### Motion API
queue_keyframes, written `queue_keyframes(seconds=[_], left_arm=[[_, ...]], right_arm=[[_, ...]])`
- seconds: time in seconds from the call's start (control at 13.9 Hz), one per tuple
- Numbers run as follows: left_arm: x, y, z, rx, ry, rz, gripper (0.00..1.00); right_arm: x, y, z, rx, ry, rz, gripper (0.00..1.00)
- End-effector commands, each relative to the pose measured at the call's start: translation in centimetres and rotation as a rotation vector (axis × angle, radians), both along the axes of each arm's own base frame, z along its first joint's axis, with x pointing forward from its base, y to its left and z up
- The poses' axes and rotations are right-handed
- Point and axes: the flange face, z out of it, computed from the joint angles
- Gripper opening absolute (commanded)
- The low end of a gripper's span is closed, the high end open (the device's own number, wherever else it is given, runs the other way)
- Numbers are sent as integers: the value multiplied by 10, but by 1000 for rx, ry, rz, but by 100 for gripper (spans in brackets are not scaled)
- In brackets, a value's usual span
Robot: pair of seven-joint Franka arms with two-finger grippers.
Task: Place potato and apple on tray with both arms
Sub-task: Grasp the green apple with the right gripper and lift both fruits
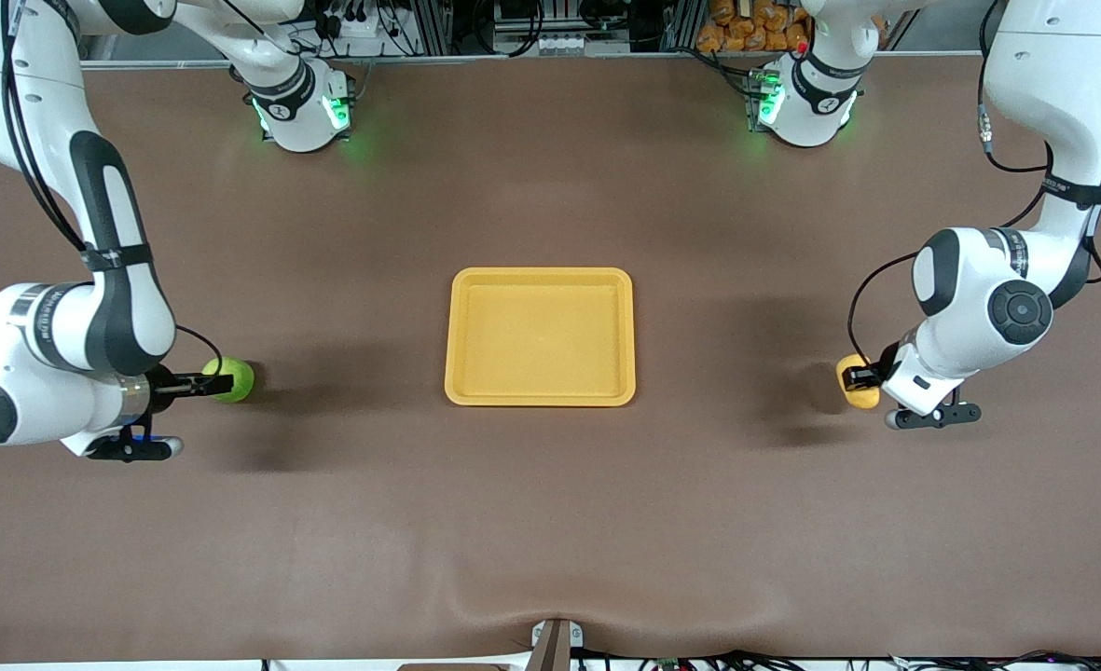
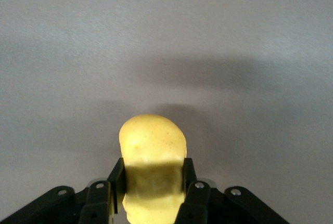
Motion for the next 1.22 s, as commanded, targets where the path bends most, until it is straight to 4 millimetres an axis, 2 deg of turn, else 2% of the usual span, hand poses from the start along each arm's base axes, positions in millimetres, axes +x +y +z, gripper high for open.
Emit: queue_keyframes(seconds=[0.0,0.07,0.43,0.65,0.86,0.93,1.0,1.08,1.15], left_arm=[[2,-15,22,6,24,2,0],[3,-19,26,7,32,6,0],[5,-73,49,-17,65,-67,0],[1,-99,58,-27,60,-71,0],[-6,-127,70,-35,65,-93,0],[-9,-135,72,-36,65,-80,0],[-13,-150,74,-39,63,-83,0],[-17,-166,77,-46,63,-79,0],[-20,-176,77,-42,61,-65,0]], right_arm=[[-23,-5,-15,12,-100,76,100],[-30,-10,-22,12,-140,97,100],[-65,-15,-60,-3,-246,110,100],[-73,-18,-68,4,-220,116,100],[-80,-29,-74,18,-195,128,100],[-79,-28,-73,18,-195,131,77],[-78,-27,-70,20,-195,135,26],[-77,-26,-63,21,-200,137,4],[-74,-23,-54,21,-209,138,0]])
